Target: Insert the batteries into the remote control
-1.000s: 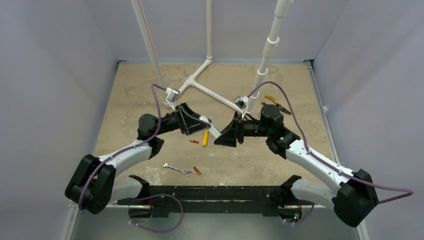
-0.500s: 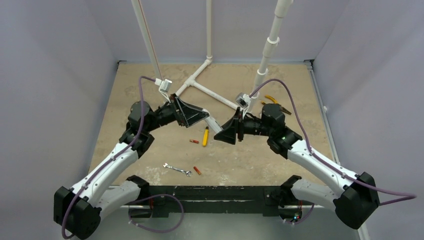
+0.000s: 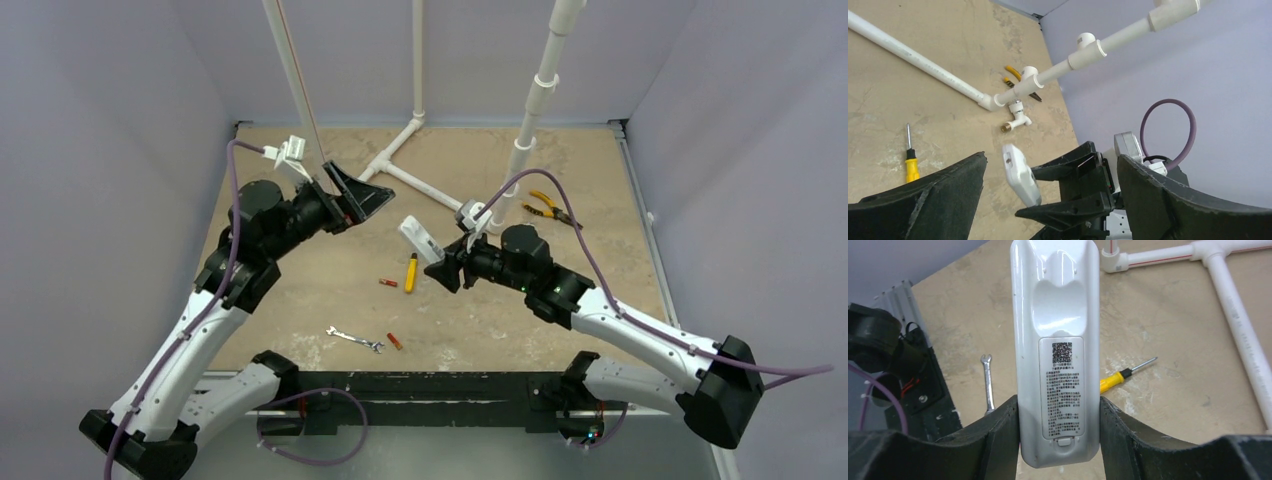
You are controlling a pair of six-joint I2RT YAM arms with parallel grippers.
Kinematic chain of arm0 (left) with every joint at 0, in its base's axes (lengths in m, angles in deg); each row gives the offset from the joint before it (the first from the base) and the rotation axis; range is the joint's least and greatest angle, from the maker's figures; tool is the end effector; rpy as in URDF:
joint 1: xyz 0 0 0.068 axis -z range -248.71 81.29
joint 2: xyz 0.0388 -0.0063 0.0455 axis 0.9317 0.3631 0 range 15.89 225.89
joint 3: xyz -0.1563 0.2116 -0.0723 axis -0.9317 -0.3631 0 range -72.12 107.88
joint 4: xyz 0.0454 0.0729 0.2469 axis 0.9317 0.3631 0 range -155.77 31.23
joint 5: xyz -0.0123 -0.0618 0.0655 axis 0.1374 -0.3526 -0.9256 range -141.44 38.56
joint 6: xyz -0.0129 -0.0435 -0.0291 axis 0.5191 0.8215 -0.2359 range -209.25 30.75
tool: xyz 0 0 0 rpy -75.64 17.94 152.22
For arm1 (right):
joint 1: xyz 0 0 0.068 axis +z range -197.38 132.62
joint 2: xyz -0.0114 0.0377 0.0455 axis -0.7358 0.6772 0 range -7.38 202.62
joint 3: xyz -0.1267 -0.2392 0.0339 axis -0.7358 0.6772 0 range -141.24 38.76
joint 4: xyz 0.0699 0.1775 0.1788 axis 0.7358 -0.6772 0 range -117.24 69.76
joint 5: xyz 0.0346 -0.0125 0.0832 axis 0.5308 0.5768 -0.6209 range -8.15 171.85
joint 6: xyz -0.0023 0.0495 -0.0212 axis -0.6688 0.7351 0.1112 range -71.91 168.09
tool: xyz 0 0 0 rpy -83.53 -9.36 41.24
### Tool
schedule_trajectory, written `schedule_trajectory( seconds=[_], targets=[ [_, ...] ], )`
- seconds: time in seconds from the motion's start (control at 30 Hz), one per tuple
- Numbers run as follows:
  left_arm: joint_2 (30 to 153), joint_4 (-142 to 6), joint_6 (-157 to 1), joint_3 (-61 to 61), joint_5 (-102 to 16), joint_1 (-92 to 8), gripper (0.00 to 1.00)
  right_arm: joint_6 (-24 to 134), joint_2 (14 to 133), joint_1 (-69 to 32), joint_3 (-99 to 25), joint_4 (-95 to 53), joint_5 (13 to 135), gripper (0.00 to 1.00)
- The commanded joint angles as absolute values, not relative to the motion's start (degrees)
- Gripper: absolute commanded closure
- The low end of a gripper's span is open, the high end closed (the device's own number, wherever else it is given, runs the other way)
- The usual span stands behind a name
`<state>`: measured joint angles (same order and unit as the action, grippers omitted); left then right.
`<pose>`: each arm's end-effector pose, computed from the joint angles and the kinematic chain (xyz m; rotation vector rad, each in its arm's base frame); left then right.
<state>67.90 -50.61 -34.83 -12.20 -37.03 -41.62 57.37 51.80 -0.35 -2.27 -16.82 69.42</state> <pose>0.1734 -0.0987 0.4010 -0.2373 1.8493 -1.2430 0.1590 0.1819 0.2932 -0.7687 1.7539 0.8776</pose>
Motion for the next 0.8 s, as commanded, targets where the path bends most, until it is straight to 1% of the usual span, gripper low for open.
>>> schedule_trajectory(
  seconds=[0.0, 0.23, 0.4, 0.53, 0.6, 0.7, 0.77],
  targets=[
    [65.68, -43.80, -35.18, -11.47, -40.78, -41.54, 0.00, 53.81, 50.50, -0.11, -2.69, -10.49, 77.73, 1.00],
    [67.30, -52.74, -29.57, -19.07, -33.61, -40.16, 0.00, 53.35, 51.74, 1.80, -3.80, -10.40, 80.77, 1.00],
    [67.62, -55.84, -26.86, -20.27, -38.57, -36.69, 0.00, 51.47, 53.42, 4.38, -5.40, -11.44, 81.59, 1.00],
    [68.18, -57.27, -25.96, -20.30, -40.33, -35.74, 0.01, 51.25, 53.31, 5.67, -5.39, -10.46, 81.35, 1.00],
    [69.06, -58.43, -25.48, -20.35, -39.98, -35.51, 0.07, 51.34, 53.33, 6.15, -5.34, -10.06, 81.11, 1.00],
    [70.45, -60.54, -24.99, -20.90, -39.24, -34.58, 0.21, 51.27, 53.67, 6.94, -5.66, -10.25, 81.21, 1.00],
    [71.23, -60.90, -25.02, -21.10, -39.71, -33.53, 0.28, 51.06, 53.79, 7.60, -5.79, -10.25, 81.32, 1.00]
  ],
)
